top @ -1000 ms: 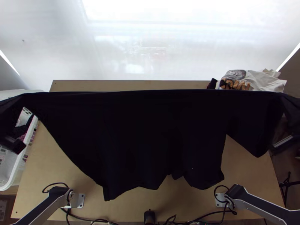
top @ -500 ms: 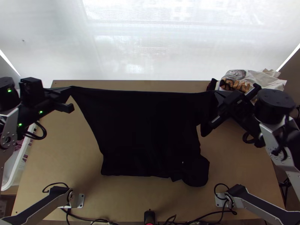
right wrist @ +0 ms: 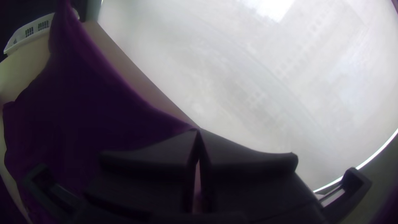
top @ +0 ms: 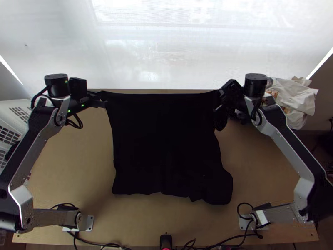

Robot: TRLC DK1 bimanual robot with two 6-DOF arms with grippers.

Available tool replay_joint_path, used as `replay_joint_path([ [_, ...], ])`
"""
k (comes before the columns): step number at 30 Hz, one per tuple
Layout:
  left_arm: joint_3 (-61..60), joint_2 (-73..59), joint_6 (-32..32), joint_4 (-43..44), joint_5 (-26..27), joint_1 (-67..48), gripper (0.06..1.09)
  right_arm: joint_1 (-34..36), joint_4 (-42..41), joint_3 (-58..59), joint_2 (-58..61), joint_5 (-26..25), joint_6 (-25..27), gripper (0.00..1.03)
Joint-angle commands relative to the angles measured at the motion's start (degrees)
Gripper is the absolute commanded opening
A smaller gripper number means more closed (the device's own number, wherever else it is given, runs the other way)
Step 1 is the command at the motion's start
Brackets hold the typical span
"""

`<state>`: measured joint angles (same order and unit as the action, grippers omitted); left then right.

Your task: Fold the t-shirt

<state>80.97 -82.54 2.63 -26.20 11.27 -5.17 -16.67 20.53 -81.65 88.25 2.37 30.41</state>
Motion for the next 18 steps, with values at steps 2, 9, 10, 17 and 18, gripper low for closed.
replay_joint_path([
  [2,5.78,-14.84,0.79,6.68,-2.04,2.09,0.09,1.37,-1.9,-13.89,18.28,0.53,-1.85,0.03],
  [9,15.27,-27.58,0.79,7.83,-2.83,4.55,0.09,2.16,-1.02,-27.43,31.55,0.44,-2.46,0.03],
  [10,16.68,-29.25,0.79,7.83,-2.83,4.73,0.09,2.25,-0.67,-29.18,33.04,0.53,-2.73,0.03],
  [17,24.59,-38.92,2.29,7.91,-2.92,5.7,0.09,2.6,1.26,-36.92,40.95,0.44,-3.7,0.03],
  [18,25.47,-39.98,2.55,7.91,-2.92,5.7,0.09,2.78,1.35,-37.8,42.01,0.44,-3.78,0.03],
])
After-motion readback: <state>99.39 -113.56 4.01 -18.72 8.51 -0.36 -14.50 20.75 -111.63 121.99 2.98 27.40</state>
